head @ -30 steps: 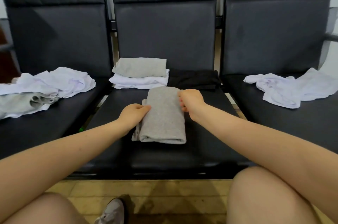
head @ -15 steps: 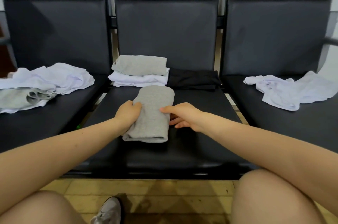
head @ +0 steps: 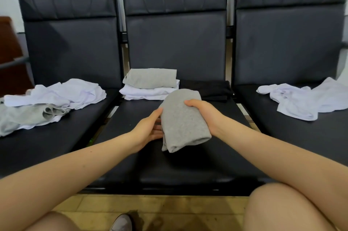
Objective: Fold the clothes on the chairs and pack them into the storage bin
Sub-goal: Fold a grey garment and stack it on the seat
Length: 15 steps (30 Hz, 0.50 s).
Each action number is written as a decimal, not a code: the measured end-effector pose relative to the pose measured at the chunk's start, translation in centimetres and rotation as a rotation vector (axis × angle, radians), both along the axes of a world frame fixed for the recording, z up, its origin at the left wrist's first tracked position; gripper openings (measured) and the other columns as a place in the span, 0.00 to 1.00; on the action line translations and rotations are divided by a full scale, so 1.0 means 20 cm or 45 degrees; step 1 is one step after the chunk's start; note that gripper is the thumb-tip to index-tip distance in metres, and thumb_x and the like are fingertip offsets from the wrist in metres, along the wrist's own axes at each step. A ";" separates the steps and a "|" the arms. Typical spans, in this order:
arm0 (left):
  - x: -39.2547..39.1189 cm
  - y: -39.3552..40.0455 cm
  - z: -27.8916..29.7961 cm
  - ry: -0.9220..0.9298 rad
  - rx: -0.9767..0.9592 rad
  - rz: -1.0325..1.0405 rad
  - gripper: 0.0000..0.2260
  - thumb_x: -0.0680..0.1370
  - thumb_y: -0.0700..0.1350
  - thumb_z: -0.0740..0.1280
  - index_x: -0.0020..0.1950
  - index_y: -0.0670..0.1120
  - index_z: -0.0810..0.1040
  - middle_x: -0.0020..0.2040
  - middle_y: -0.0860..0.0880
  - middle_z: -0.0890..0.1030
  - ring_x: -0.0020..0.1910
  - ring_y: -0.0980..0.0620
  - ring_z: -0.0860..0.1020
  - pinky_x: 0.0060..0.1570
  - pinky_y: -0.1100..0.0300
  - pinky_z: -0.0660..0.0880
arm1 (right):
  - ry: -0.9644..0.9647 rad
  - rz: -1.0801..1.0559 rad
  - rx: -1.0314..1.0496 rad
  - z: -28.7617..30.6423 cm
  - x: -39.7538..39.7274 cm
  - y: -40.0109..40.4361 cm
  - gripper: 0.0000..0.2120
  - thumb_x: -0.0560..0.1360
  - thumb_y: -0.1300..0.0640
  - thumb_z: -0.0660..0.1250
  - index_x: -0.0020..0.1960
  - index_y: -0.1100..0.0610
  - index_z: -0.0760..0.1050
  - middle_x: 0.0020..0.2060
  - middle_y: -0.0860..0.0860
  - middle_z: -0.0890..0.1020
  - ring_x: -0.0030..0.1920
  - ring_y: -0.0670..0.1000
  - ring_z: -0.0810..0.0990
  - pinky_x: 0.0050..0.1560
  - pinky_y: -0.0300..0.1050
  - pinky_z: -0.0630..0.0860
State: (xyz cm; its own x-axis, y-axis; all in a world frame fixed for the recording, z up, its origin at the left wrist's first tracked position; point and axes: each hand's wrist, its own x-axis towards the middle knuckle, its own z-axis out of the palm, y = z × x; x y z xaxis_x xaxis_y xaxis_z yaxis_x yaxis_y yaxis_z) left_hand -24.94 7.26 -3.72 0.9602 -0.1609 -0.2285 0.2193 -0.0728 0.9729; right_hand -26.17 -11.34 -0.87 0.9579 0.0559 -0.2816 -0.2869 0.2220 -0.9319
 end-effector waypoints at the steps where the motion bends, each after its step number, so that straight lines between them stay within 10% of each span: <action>1: 0.01 0.01 0.01 0.049 -0.024 -0.016 0.25 0.77 0.63 0.59 0.59 0.43 0.76 0.54 0.42 0.81 0.51 0.46 0.81 0.49 0.55 0.78 | -0.015 0.007 0.050 0.01 -0.01 -0.02 0.16 0.75 0.53 0.69 0.59 0.60 0.76 0.52 0.58 0.82 0.53 0.58 0.81 0.56 0.54 0.77; 7: 0.04 0.04 0.08 0.362 -0.432 -0.263 0.38 0.72 0.73 0.53 0.58 0.43 0.79 0.56 0.40 0.82 0.54 0.42 0.80 0.56 0.47 0.74 | 0.009 0.143 0.179 0.03 -0.03 -0.10 0.17 0.74 0.53 0.68 0.59 0.59 0.77 0.50 0.58 0.84 0.50 0.59 0.82 0.50 0.52 0.78; 15: 0.10 -0.05 0.12 -0.033 -0.491 0.198 0.16 0.77 0.45 0.67 0.65 0.44 0.75 0.58 0.44 0.81 0.55 0.48 0.80 0.50 0.54 0.77 | 0.088 0.281 0.038 -0.06 -0.02 -0.10 0.18 0.73 0.52 0.71 0.59 0.59 0.77 0.51 0.56 0.84 0.53 0.56 0.82 0.55 0.51 0.77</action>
